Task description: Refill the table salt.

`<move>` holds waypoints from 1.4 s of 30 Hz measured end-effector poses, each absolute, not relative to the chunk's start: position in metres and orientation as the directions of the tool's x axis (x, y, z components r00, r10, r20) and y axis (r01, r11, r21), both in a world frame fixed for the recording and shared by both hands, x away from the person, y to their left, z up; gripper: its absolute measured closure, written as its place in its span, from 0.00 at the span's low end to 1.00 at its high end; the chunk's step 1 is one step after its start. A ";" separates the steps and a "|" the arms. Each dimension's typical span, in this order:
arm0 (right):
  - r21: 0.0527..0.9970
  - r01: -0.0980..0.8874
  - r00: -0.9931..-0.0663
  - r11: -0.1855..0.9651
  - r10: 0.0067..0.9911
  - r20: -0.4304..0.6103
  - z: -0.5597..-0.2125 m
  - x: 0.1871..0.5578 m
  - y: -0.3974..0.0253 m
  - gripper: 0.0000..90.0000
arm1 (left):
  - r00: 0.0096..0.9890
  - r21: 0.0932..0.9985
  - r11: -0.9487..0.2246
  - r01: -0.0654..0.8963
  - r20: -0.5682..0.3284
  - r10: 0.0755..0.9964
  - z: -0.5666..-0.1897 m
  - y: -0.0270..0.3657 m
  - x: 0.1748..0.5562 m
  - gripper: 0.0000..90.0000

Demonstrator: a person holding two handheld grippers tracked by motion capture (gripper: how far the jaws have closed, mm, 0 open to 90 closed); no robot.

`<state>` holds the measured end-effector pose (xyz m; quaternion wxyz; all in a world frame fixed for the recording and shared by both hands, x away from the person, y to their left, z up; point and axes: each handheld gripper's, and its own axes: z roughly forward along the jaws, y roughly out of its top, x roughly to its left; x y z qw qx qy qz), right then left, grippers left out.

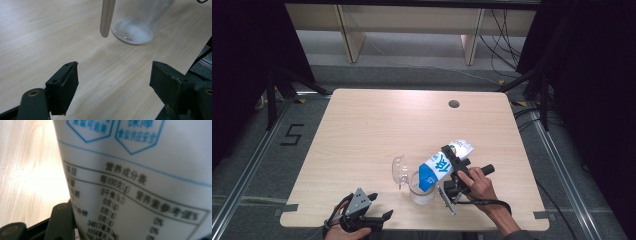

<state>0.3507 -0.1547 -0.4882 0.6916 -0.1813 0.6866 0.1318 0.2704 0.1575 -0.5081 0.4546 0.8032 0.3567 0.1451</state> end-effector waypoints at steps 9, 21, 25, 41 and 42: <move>-0.116 -0.404 0.035 0.907 -0.111 -0.993 -0.485 0.349 -0.156 0.51 | 0.703 0.834 -0.332 0.440 -0.090 0.705 -0.508 0.158 0.270 0.25; -0.082 -0.427 0.035 0.901 -0.073 -0.997 -0.488 0.350 -0.155 0.52 | 0.704 0.835 -0.331 0.440 -0.091 0.705 -0.508 0.158 0.270 0.25; -0.064 -0.420 0.025 0.905 -0.059 -0.998 -0.488 0.350 -0.156 0.52 | 0.704 0.835 -0.332 0.439 -0.090 0.704 -0.508 0.158 0.270 0.25; -0.079 -0.419 0.035 0.905 -0.070 -0.997 -0.488 0.350 -0.156 0.53 | 0.702 0.832 -0.338 0.440 -0.084 0.707 -0.507 0.158 0.270 0.25; -0.078 -0.419 0.036 0.904 -0.070 -0.997 -0.488 0.350 -0.156 0.53 | 0.702 0.832 -0.338 0.441 -0.084 0.708 -0.507 0.158 0.270 0.25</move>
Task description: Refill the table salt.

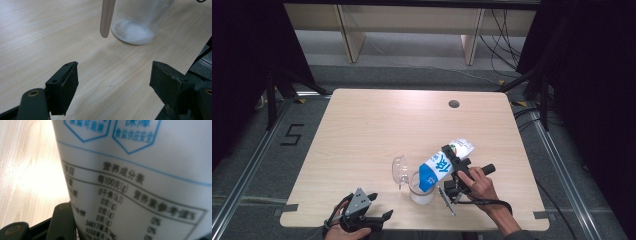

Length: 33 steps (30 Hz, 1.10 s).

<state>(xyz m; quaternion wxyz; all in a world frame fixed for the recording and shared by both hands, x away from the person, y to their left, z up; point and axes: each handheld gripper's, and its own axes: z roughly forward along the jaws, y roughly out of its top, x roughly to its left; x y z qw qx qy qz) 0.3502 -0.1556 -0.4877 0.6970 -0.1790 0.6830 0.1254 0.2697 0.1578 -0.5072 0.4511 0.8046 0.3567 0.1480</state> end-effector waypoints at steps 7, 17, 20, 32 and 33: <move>-0.075 -0.412 0.036 0.908 -0.067 -0.997 -0.487 0.350 -0.156 0.53 | 0.701 0.832 -0.337 0.440 -0.084 0.708 -0.507 0.158 0.270 0.25; -0.129 -0.420 0.077 0.898 -0.107 -0.991 -0.482 0.349 -0.154 0.54 | 0.700 0.832 -0.336 0.441 -0.085 0.709 -0.507 0.158 0.270 0.25; -0.140 -0.424 0.079 0.895 -0.118 -0.990 -0.482 0.349 -0.154 0.54 | 0.701 0.832 -0.337 0.441 -0.084 0.708 -0.507 0.158 0.270 0.25; -0.131 -0.421 0.079 0.898 -0.107 -0.991 -0.482 0.349 -0.154 0.55 | 0.702 0.836 -0.330 0.439 -0.090 0.706 -0.508 0.158 0.270 0.25; -0.130 -0.418 0.081 0.899 -0.105 -0.991 -0.482 0.349 -0.154 0.55 | 0.700 0.832 -0.337 0.441 -0.085 0.709 -0.507 0.158 0.270 0.25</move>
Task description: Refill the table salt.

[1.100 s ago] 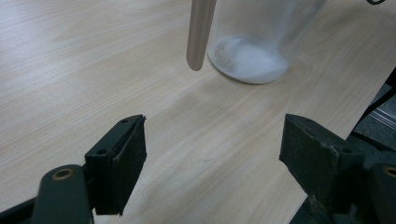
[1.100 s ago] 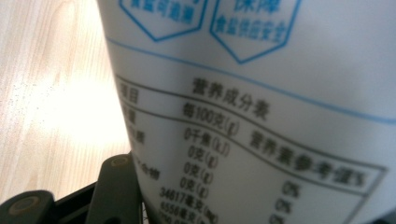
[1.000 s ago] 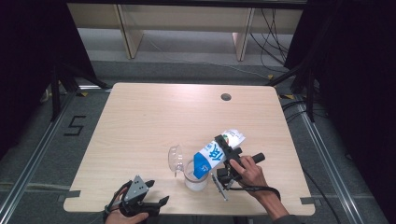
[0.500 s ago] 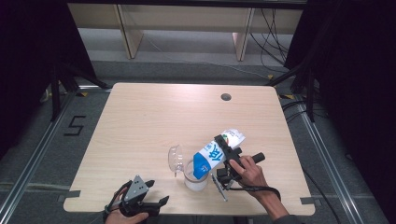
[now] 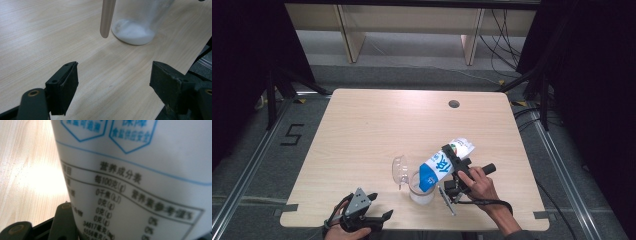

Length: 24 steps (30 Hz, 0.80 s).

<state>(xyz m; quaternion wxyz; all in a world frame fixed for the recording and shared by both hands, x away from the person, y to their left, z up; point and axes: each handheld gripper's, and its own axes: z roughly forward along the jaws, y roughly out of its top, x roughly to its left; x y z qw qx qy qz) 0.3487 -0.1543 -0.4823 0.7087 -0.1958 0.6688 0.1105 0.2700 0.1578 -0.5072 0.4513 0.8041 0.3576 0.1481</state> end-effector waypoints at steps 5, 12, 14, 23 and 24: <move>-0.102 -0.407 0.059 0.908 -0.085 -0.995 -0.485 0.349 -0.155 0.55 | 0.702 0.831 -0.339 0.441 -0.084 0.707 -0.507 0.158 0.270 0.25; -0.138 -0.415 0.085 0.899 -0.113 -0.990 -0.483 0.348 -0.154 0.56 | 0.702 0.834 -0.332 0.440 -0.090 0.706 -0.507 0.158 0.270 0.25; -0.138 -0.414 0.086 0.900 -0.112 -0.990 -0.483 0.348 -0.154 0.57 | 0.702 0.835 -0.332 0.440 -0.089 0.706 -0.507 0.158 0.270 0.25; -0.146 -0.412 0.086 0.899 -0.121 -0.989 -0.482 0.348 -0.154 0.57 | 0.702 0.837 -0.328 0.439 -0.091 0.707 -0.507 0.158 0.270 0.25; -0.146 -0.415 0.087 0.898 -0.121 -0.989 -0.482 0.349 -0.154 0.57 | 0.698 0.838 -0.321 0.442 -0.097 0.709 -0.507 0.157 0.270 0.25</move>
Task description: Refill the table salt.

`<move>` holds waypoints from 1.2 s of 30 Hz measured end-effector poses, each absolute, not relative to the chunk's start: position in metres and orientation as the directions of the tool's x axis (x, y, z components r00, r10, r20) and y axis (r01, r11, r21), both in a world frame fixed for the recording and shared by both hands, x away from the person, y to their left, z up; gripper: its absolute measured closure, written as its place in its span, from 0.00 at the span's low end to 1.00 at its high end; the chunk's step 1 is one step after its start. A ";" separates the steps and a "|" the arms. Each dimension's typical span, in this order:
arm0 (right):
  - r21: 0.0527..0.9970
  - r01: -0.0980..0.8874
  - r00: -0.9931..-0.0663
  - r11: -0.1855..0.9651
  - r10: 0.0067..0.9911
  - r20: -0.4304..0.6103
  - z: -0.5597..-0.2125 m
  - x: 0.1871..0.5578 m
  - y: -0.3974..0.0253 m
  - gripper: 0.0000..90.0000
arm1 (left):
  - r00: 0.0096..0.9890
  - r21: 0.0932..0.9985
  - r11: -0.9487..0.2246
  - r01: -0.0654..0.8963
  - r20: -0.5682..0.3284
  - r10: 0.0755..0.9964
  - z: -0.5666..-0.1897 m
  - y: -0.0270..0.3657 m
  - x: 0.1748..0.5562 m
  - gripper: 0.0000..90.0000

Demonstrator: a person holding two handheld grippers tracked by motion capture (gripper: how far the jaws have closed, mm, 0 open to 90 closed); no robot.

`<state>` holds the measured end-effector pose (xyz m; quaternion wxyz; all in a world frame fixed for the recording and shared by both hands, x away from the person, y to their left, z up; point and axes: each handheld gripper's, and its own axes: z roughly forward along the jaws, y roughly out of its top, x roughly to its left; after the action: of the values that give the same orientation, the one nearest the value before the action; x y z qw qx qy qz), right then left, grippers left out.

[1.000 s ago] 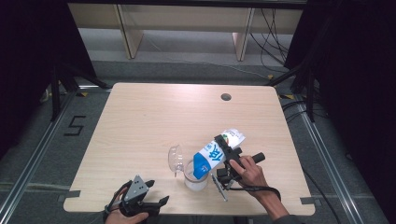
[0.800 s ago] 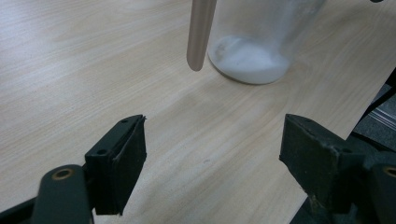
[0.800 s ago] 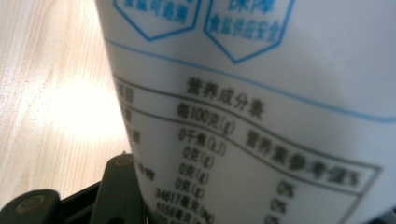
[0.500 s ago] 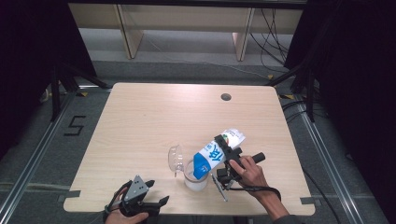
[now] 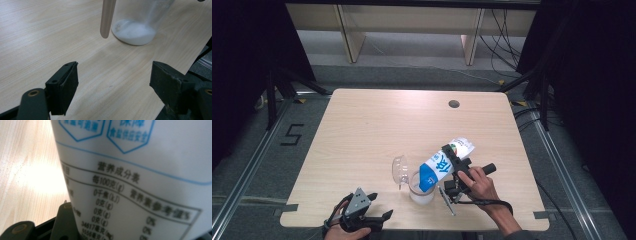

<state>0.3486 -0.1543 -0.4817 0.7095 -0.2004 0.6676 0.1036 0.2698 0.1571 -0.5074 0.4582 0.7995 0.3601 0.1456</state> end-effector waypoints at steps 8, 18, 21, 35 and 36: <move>-0.121 -0.408 0.072 0.905 -0.101 -0.992 -0.484 0.348 -0.155 0.58 | 0.699 0.838 -0.323 0.441 -0.095 0.708 -0.507 0.157 0.270 0.25; -0.161 -0.408 0.101 0.899 -0.130 -0.986 -0.480 0.348 -0.155 0.58 | 0.699 0.838 -0.321 0.442 -0.097 0.709 -0.507 0.157 0.270 0.25; -0.161 -0.408 0.101 0.899 -0.131 -0.986 -0.480 0.348 -0.155 0.59 | 0.699 0.838 -0.321 0.441 -0.097 0.709 -0.507 0.157 0.270 0.25; -0.163 -0.407 0.104 0.899 -0.132 -0.986 -0.479 0.348 -0.155 0.61 | 0.699 0.838 -0.321 0.441 -0.096 0.709 -0.507 0.157 0.270 0.25; -0.163 -0.407 0.096 0.899 -0.135 -0.986 -0.479 0.348 -0.155 0.61 | 0.699 0.838 -0.321 0.441 -0.096 0.709 -0.507 0.157 0.270 0.25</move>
<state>0.3479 -0.1547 -0.4794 0.7118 -0.2035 0.6654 0.0954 0.2698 0.1573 -0.5072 0.4586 0.7994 0.3597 0.1460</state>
